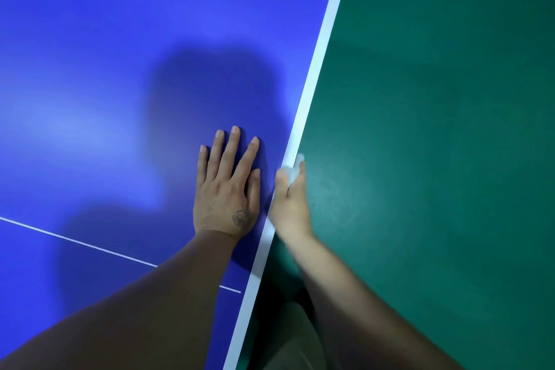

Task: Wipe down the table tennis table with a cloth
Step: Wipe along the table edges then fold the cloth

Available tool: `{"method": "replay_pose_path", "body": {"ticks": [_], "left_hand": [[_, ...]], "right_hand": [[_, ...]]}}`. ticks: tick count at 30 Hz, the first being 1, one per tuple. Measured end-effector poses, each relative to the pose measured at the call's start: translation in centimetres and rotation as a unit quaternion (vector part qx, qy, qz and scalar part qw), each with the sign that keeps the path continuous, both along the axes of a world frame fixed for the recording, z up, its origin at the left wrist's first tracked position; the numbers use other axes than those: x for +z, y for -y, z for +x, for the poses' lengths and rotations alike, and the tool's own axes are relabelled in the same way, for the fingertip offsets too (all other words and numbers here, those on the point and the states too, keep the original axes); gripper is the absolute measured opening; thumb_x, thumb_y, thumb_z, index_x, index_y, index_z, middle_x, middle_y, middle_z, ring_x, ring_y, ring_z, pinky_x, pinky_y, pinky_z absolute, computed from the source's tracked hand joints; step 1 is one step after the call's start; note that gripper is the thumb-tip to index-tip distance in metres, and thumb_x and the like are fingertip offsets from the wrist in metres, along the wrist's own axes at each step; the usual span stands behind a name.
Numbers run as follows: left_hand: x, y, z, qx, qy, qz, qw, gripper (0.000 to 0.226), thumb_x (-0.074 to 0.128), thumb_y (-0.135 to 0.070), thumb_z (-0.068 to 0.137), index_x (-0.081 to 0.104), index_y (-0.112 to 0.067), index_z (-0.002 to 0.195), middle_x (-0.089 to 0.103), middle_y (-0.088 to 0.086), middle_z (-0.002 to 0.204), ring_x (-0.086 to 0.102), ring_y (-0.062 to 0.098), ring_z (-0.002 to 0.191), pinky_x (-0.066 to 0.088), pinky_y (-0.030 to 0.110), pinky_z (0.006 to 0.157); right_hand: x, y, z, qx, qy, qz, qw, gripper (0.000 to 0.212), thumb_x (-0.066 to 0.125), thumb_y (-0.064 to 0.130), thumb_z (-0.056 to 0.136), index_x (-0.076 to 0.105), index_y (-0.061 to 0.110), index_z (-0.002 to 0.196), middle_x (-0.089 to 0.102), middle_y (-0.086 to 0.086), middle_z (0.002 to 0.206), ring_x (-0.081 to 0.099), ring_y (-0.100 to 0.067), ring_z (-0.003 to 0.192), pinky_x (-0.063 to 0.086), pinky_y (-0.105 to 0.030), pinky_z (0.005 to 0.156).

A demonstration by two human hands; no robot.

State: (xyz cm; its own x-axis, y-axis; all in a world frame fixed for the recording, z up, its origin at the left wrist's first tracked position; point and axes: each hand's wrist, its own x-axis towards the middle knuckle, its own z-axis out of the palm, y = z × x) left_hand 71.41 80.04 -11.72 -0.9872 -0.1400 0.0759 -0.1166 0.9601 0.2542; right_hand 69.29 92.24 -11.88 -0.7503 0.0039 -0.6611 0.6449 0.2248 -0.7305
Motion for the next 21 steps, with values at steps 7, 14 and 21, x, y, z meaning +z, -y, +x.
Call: {"method": "replay_pose_path", "body": {"ticks": [7,14,21], "left_hand": [[0.1,0.2,0.1,-0.012,0.003,0.01,1.0,0.054,0.042,-0.029,0.111,0.042,-0.022,0.165,0.026,0.007,0.177,0.017,0.031,0.166,0.019,0.061,0.131],[0.3,0.1,-0.1,-0.014,0.014,0.009,1.0,0.056,0.042,-0.029,0.111,0.04,-0.022,0.166,0.025,0.007,0.177,0.017,0.031,0.166,0.02,0.061,0.131],[0.5,0.0,-0.2,0.0,0.016,0.029,0.999,0.055,0.046,-0.026,0.109,0.044,-0.021,0.164,0.028,0.007,0.176,0.02,0.031,0.165,0.022,0.062,0.13]], "right_hand": [[-0.3,-1.0,-16.8,0.009,0.026,0.043,0.999,0.055,0.036,0.048,0.113,0.035,0.019,0.16,0.059,0.009,0.133,0.049,-0.025,0.14,0.018,-0.051,0.13],[1.5,-0.6,-14.5,-0.016,0.006,0.011,1.0,0.064,0.039,0.039,0.115,0.011,0.025,0.171,0.038,0.007,0.163,0.042,-0.015,0.145,0.029,-0.025,0.113],[3.3,-1.9,-9.8,0.077,0.053,0.077,0.993,0.065,0.032,0.049,0.114,0.005,0.032,0.171,0.051,0.001,0.16,0.057,-0.028,0.136,0.034,-0.026,0.087]]}}
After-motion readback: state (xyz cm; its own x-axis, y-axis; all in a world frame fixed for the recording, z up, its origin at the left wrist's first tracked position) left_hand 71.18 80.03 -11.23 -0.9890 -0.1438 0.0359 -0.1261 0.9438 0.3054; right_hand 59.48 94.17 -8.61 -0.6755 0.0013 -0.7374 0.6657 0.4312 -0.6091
